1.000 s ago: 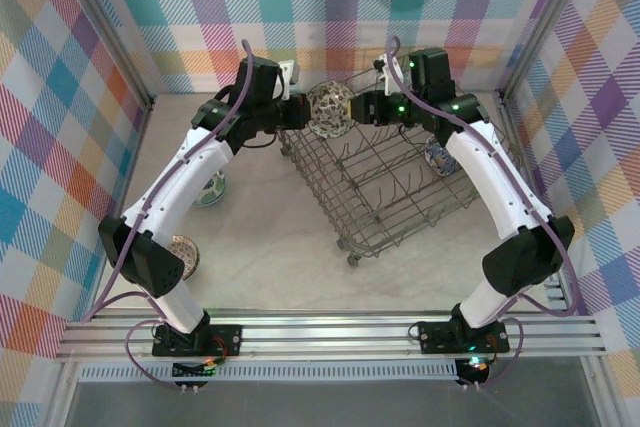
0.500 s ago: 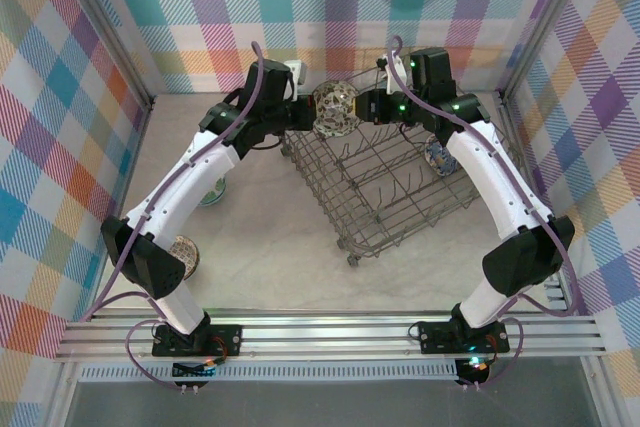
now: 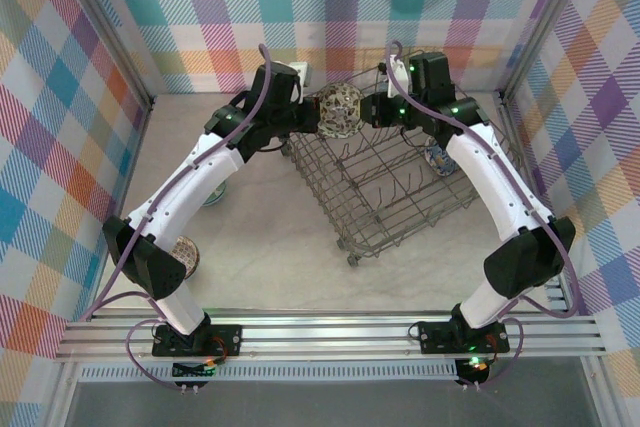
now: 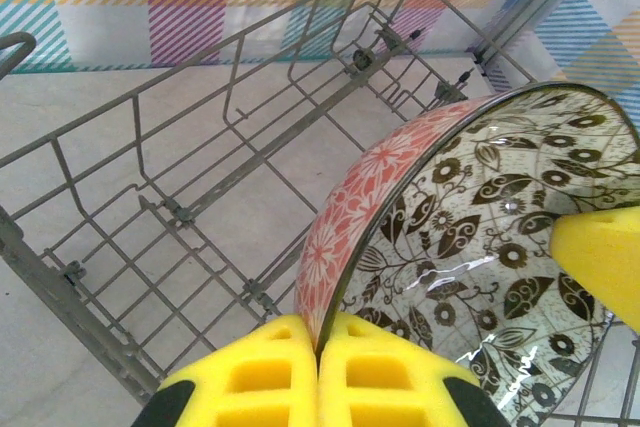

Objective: Load the bowls into the dish rack

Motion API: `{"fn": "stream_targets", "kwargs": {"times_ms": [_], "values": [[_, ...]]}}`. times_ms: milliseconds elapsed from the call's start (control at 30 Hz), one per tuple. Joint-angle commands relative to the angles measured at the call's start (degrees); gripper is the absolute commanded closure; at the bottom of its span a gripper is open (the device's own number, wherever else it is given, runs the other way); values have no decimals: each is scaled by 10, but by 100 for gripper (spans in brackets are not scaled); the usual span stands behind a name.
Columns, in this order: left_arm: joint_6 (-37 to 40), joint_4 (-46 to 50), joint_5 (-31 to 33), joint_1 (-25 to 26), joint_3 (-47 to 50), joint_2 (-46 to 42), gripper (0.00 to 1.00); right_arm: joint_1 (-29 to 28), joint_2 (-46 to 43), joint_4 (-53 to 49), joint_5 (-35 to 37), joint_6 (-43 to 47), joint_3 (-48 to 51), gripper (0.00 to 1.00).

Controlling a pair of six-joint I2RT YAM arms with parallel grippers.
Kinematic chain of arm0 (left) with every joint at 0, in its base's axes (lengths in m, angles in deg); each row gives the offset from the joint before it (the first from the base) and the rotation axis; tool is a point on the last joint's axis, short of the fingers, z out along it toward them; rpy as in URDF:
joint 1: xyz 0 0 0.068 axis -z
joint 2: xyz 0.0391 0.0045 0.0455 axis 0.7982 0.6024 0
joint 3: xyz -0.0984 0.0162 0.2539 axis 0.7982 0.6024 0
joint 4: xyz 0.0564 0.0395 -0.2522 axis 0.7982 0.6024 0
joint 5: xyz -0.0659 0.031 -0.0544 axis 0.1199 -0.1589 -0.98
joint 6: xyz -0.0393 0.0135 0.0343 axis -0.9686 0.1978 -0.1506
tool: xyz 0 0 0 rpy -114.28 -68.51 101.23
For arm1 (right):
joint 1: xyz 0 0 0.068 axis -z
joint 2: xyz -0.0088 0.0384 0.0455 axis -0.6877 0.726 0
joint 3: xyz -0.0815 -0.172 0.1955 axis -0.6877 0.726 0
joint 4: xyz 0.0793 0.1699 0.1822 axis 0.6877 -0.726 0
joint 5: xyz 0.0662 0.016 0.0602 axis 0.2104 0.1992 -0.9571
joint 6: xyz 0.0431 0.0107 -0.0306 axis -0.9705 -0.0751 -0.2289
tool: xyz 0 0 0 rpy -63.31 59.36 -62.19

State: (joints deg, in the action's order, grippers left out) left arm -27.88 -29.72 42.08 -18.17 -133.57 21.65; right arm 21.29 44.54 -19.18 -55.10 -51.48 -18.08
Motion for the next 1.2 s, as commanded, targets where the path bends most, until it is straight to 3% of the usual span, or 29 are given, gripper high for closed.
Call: {"fn": "stream_targets", "kwargs": {"times_ms": [0, 667, 1000, 1167], "values": [[1, -48, -21, 15, -4, -12, 92, -3, -25, 20, 8, -12, 7, 87], [-18, -55, -88, 18, 2, -11, 69, -2, 0, -38, 123, -24, -17, 91], [-43, -63, -134, -24, 18, -28, 56, 17, 11, -95, 242, -24, -18, 97], [-60, -61, -156, -67, 47, -47, 53, 24, -4, -114, 346, -17, -12, 96]]}}
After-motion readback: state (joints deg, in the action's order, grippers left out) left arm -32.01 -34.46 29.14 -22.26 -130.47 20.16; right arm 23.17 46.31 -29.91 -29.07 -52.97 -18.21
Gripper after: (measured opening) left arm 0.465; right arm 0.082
